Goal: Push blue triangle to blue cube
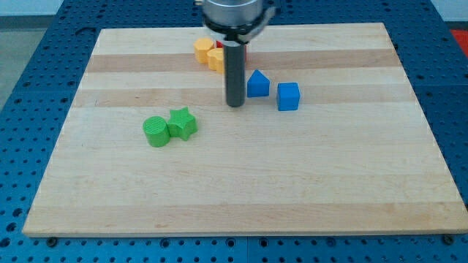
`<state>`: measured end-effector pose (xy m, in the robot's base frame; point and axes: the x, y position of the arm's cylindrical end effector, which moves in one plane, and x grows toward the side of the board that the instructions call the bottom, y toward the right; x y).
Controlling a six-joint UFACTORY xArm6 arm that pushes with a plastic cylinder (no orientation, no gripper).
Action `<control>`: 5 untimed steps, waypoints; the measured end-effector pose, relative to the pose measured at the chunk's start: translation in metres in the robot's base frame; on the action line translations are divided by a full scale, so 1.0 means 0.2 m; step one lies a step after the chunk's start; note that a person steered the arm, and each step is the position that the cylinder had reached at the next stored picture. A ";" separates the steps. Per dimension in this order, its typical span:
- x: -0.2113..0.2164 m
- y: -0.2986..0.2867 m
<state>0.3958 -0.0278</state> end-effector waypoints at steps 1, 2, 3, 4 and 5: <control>-0.16 -0.04; -0.34 0.03; -0.38 0.14; -0.21 0.14; -0.07 0.15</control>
<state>0.3818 0.0016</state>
